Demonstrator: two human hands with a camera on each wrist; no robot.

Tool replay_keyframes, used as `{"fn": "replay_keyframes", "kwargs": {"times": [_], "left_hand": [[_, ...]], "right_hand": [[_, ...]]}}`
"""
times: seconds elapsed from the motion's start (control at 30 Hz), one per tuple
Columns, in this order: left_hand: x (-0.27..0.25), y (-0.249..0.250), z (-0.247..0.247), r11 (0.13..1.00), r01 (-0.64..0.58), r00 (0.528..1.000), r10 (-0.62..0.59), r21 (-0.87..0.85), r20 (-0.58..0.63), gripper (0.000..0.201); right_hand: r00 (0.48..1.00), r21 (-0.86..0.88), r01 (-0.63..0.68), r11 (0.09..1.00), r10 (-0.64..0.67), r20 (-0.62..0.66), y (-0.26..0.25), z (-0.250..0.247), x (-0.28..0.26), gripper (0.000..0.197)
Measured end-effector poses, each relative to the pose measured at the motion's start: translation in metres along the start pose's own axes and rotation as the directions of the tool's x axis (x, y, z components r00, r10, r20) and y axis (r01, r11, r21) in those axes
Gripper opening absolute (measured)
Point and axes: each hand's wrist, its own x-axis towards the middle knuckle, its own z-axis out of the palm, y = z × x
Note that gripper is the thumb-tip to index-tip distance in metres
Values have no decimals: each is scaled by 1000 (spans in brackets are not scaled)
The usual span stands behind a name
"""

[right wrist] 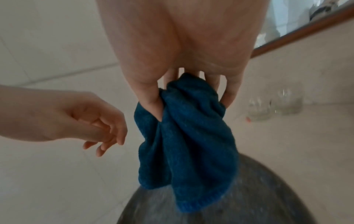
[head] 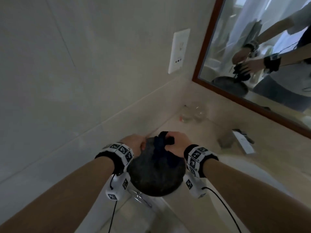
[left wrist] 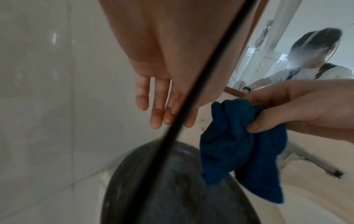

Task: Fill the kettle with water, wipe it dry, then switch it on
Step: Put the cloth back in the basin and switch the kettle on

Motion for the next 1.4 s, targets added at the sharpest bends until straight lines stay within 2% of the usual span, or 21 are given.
{"fn": "replay_keyframes", "kwargs": {"times": [0.13, 0.27, 0.47, 0.57, 0.7, 0.8, 1.03, 1.17, 1.4], "left_hand": [[7, -30, 42, 999, 34, 998, -32, -38, 53, 29], [9, -50, 68, 999, 24, 997, -21, -44, 74, 26], [17, -57, 64, 999, -15, 999, 17, -52, 35, 21], [25, -41, 46, 998, -53, 998, 54, -20, 28, 18], [38, -1, 14, 991, -127, 992, 127, 29, 5, 20], [45, 40, -20, 975, -210, 976, 213, 68, -38, 23], [36, 139, -100, 920, -352, 914, 378, 175, -150, 23], [20, 183, -140, 878, -404, 863, 459, 256, -210, 23], [3, 249, -158, 812, -463, 800, 555, 354, -228, 21]], "right_hand": [[996, -86, -19, 996, 26, 82, 12, 61, 29, 36], [988, -120, -50, 992, 67, 137, 19, 106, 47, 44], [972, -86, -63, 994, 81, 220, 26, 114, 47, 51], [977, -52, -78, 996, 87, 193, 24, 87, 41, 48], [995, -81, -74, 994, 79, 56, 23, 25, 23, 39], [994, -102, -100, 990, 94, -57, 26, -28, 1, 39], [950, -89, -179, 980, 149, -276, 26, -139, -58, 40], [914, -153, -169, 974, 97, -393, 19, -193, -95, 41], [847, -114, -189, 975, 103, -522, 32, -236, -157, 35]]}}
